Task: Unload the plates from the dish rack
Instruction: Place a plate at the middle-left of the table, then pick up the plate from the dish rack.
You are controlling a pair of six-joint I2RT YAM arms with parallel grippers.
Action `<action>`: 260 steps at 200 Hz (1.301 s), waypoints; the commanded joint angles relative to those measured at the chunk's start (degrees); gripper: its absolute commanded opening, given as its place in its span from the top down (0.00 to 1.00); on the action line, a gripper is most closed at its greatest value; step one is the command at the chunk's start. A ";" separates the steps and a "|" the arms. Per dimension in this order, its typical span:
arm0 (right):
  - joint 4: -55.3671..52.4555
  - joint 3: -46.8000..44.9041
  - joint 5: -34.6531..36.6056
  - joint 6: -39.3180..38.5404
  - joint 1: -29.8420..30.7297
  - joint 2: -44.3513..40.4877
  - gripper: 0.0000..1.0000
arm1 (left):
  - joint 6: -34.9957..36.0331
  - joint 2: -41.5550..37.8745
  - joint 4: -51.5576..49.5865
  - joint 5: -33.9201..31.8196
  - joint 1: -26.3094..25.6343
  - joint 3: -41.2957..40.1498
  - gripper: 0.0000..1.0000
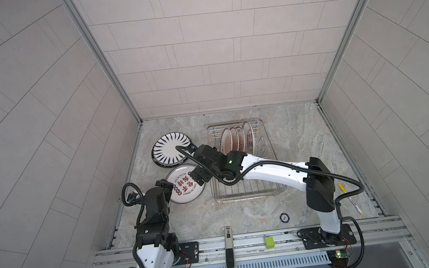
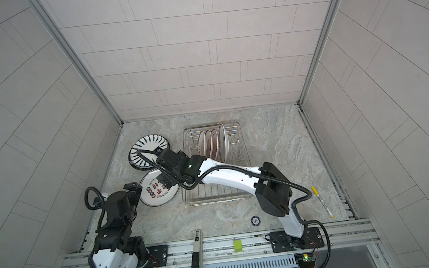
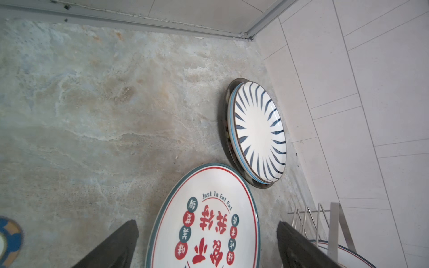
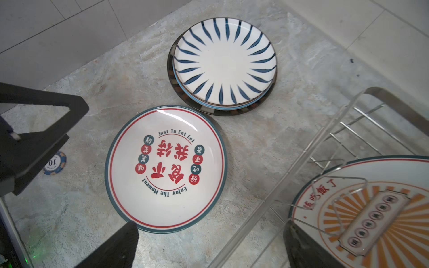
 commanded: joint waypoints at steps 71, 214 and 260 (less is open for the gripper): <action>11.06 -22.25 11.39 2.43 -3.14 -24.04 0.01 | 6.17 4.33 10.21 5.88 -6.88 5.14 0.00; 4.17 -32.59 9.69 9.31 -23.79 -40.08 0.03 | 20.26 26.78 48.47 16.30 -29.34 6.80 0.00; -1.88 -24.47 10.81 9.16 -24.89 -30.35 0.30 | 23.32 34.52 51.88 16.54 -32.38 9.74 0.00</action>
